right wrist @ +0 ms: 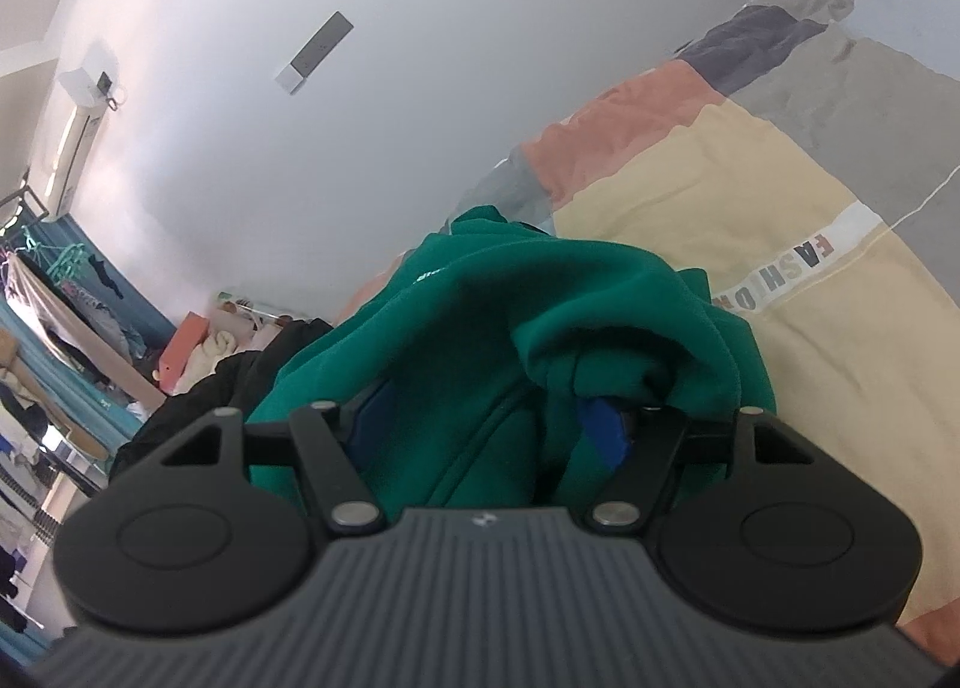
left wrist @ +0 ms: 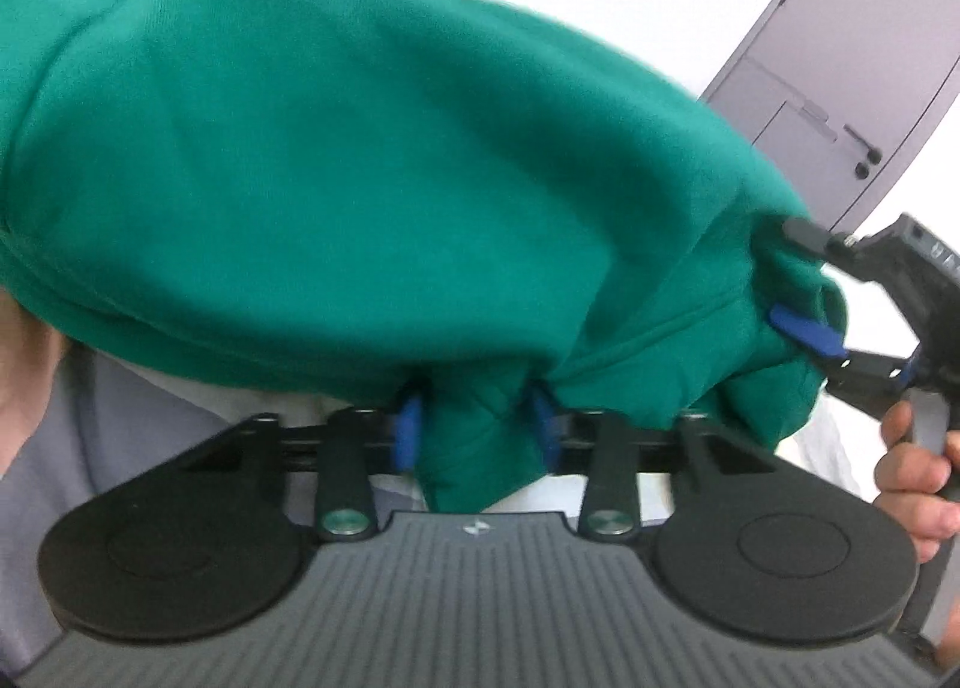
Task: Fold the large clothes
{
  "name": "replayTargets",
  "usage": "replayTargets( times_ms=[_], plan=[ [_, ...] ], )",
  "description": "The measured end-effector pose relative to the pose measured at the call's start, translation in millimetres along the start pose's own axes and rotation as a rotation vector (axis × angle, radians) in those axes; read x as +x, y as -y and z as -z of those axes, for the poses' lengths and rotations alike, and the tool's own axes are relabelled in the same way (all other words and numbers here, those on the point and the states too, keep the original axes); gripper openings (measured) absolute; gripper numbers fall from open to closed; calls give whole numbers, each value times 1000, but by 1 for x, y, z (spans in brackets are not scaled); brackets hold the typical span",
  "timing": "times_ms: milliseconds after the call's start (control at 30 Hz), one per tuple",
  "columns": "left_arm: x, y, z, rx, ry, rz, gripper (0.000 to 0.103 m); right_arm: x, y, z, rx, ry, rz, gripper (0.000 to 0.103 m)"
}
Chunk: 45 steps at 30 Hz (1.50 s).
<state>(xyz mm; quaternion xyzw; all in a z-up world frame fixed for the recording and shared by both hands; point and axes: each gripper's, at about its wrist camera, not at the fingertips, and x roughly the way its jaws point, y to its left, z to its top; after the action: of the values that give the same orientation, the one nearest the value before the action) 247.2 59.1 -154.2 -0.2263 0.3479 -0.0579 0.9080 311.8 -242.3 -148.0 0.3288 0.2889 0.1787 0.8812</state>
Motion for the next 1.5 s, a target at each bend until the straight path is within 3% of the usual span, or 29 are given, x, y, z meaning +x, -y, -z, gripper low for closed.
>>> replayTargets(
  times_ms=[133,367,533,600,667,733,800,933,1000,1100,1200,1333,1500],
  plan=[
    [-33,-5,-1,-23,53,49,15,-3,2,-1,13,-5,-26,70],
    [-132,-34,-13,-116,193,208,12,-10,4,2,80,-62,-147,72],
    [-166,-72,-18,-249,228,286,11,-13,1,6,127,-120,-244,72],
    [-163,-70,-21,-263,236,296,11,-11,-4,9,89,-153,-220,70],
    [-162,-71,-23,-259,241,298,11,-12,-11,11,22,-130,-172,68],
    [-162,-70,-23,-251,244,303,11,-17,-21,9,-82,-37,-19,68],
    [-148,-56,-18,-237,246,309,11,-19,-24,4,-141,21,40,68],
    [-140,-49,-21,-215,285,336,11,-11,-15,-1,-84,4,33,68],
    [-141,-50,-22,-210,303,343,10,-13,-24,-1,-144,35,49,68],
    [-143,-53,-20,-209,322,352,10,-29,-39,-7,-266,198,114,68],
    [-149,-51,-20,-196,353,373,10,-36,-42,-19,-248,290,54,68],
    [-162,-52,-21,-186,395,413,9,-33,-41,-20,-241,264,46,68],
    [-163,-48,-19,-171,390,409,9,-30,-38,-22,-283,292,63,68]
  ],
)
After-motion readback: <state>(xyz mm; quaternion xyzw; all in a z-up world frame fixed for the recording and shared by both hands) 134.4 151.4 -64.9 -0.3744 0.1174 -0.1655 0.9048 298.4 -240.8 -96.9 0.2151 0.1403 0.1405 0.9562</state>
